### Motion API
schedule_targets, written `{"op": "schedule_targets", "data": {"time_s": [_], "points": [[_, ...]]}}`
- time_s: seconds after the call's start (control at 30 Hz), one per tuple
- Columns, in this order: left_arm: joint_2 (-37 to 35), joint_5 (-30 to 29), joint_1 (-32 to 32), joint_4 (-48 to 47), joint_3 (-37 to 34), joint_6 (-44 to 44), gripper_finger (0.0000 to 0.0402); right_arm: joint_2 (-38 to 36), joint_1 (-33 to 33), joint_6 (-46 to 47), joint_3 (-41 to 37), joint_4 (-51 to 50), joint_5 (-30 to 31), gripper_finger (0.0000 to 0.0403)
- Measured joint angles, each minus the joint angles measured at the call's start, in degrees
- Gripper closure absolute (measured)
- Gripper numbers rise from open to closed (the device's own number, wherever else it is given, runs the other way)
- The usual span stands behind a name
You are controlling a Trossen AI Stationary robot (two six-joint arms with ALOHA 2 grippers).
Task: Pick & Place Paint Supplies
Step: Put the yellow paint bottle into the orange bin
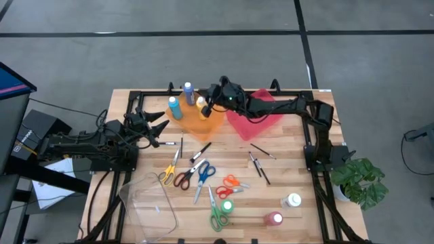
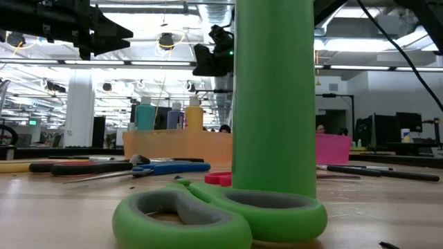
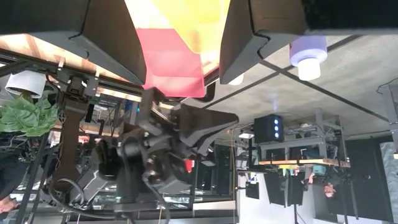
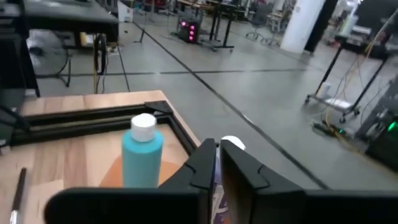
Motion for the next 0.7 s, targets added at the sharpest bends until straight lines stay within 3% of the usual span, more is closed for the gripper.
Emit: {"op": "schedule_targets", "data": {"time_s": [0.13, 0.7], "points": [[0.01, -0.01, 0.00, 0.00, 0.00, 0.00, 0.0202, 0.02, -1.00, 2.34, 0.00, -0.43, -2.19, 0.0398], [0.10, -0.02, -0.03, 0.03, 0.00, -0.37, 0.0202, 6.48, -0.60, 5.23, 0.03, 1.59, -0.64, 0.0401]]}}
